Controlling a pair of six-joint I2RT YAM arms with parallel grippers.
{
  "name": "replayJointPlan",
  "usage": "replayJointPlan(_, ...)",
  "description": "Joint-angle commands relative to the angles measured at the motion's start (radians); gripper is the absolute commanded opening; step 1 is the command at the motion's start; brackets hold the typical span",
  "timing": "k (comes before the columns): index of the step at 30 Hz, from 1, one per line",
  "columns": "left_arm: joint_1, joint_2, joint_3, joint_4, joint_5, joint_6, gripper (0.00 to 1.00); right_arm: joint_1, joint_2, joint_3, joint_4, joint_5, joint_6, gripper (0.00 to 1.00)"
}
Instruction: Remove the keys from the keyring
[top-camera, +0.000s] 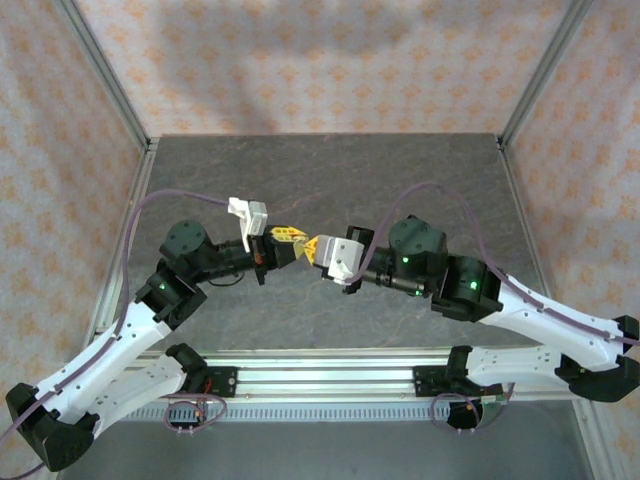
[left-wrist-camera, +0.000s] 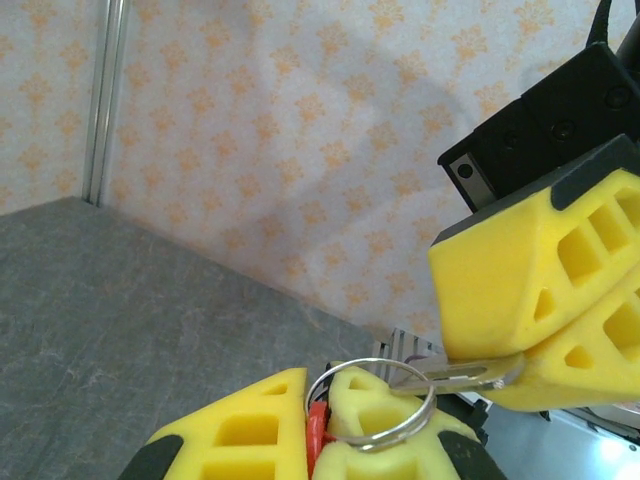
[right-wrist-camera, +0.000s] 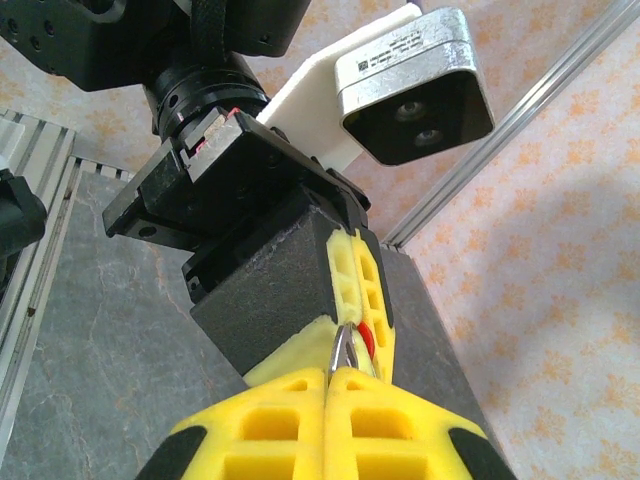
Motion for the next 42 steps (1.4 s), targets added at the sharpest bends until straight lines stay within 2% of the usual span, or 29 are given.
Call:
replayJointPlan(1, 0.010, 0.054, 0.049, 0.081, -0.102, -0.037, 0.00, 0.119, 0.084, -0.030, -0.053, -0.349, -0.006, 0.00)
replayJointPlan(7, 0.010, 0.051, 0.048, 0.077, -0.099, -0.035, 0.00, 0.119, 0.093, -0.045, 0.003, -0.307, 0.026, 0.00)
replayJointPlan(14, 0.010, 0.019, 0.018, 0.092, -0.131, -0.025, 0.00, 0.117, 0.078, -0.077, 0.107, -0.126, 0.134, 0.00)
replayJointPlan(23, 0.010, -0.031, -0.023, 0.087, -0.174, -0.012, 0.00, 0.035, -0.021, -0.145, 0.227, -0.044, 0.311, 0.00)
replayJointPlan(28, 0.010, -0.044, -0.025, 0.052, -0.219, 0.014, 0.00, 0.011, -0.078, -0.170, 0.212, 0.003, 0.385, 0.00)
replayJointPlan(37, 0.010, -0.029, -0.017, 0.009, -0.311, 0.050, 0.00, 0.005, -0.100, -0.141, 0.169, 0.218, 0.599, 0.33)
replayJointPlan(42, 0.008, -0.017, -0.001, -0.030, -0.382, 0.059, 0.00, -0.003, -0.026, -0.024, 0.040, 0.271, 0.687, 0.39)
